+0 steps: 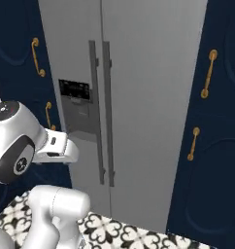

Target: Grab a lemon wedge from the fridge and one ice cube from the ice bowl, and put them in the glass of lemonade.

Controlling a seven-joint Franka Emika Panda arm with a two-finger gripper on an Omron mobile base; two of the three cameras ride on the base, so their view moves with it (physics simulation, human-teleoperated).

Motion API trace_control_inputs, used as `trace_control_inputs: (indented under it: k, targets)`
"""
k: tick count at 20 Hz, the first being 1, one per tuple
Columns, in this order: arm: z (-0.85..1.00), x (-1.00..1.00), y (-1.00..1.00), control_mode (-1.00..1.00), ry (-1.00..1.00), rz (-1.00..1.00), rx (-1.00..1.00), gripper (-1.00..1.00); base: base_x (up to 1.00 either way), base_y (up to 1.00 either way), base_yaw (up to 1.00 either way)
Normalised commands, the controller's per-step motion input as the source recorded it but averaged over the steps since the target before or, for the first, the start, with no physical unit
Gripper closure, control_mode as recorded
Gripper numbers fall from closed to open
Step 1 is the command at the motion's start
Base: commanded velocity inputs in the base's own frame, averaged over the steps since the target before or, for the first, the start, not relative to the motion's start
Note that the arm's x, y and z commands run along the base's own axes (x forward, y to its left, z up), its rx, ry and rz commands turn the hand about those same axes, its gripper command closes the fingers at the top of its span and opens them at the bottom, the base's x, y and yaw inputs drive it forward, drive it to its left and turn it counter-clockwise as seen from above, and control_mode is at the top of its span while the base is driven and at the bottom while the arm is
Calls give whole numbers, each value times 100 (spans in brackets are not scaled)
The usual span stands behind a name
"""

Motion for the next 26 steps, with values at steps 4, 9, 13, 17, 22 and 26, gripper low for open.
trace_control_inputs:
  k: [4,9,13,17,22,26]
  targets:
    - [0,0,0,100,0,0,0,-100,-21,54,-58]
    - [0,0,0,100,0,0,0,-100,28,66,-24]
    - [0,0,0,100,0,0,0,-100,4,26,-2]
    - [0,0,0,100,0,0,0,-100,-21,0,3]
    - [0,0,0,100,0,0,0,-100,-33,1,3]
    - [0,0,0,100,0,0,0,-100,-28,6,1]
